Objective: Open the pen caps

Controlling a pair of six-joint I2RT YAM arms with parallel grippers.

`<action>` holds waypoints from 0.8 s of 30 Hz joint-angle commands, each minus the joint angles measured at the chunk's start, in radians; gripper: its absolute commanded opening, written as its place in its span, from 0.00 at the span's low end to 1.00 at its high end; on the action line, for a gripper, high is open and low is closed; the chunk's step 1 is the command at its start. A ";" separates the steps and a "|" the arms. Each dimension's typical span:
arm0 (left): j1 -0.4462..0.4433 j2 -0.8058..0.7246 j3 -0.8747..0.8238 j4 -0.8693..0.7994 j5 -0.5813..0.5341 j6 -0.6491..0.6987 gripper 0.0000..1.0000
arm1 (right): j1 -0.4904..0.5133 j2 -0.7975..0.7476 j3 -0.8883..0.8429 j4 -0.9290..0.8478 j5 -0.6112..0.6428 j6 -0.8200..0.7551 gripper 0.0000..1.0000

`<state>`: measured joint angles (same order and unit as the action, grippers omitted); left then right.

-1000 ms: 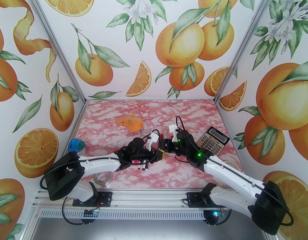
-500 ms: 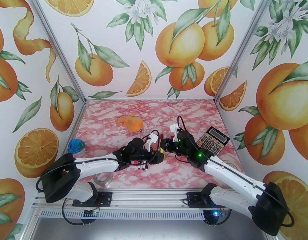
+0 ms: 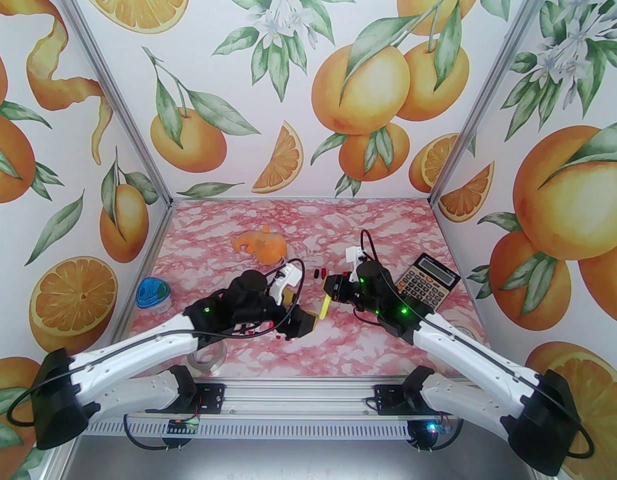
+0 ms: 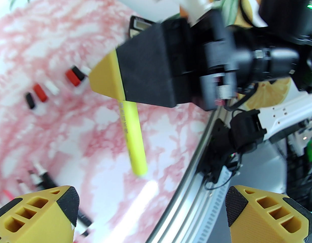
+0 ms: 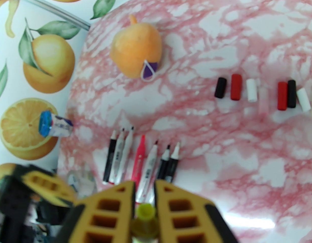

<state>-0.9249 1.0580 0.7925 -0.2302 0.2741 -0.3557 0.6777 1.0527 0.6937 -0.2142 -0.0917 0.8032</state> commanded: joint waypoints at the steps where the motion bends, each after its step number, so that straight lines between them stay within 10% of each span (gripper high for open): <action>1: 0.026 -0.059 0.066 -0.172 -0.072 0.101 1.00 | 0.042 0.037 0.032 -0.045 0.086 -0.020 0.17; 24: 0.117 -0.168 -0.027 -0.053 -0.019 0.055 1.00 | 0.173 0.426 0.056 0.155 0.143 0.081 0.15</action>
<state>-0.8139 0.8886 0.7799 -0.3553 0.2321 -0.2802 0.8440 1.4555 0.7147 -0.1078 0.0422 0.8684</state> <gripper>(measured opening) 0.998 0.162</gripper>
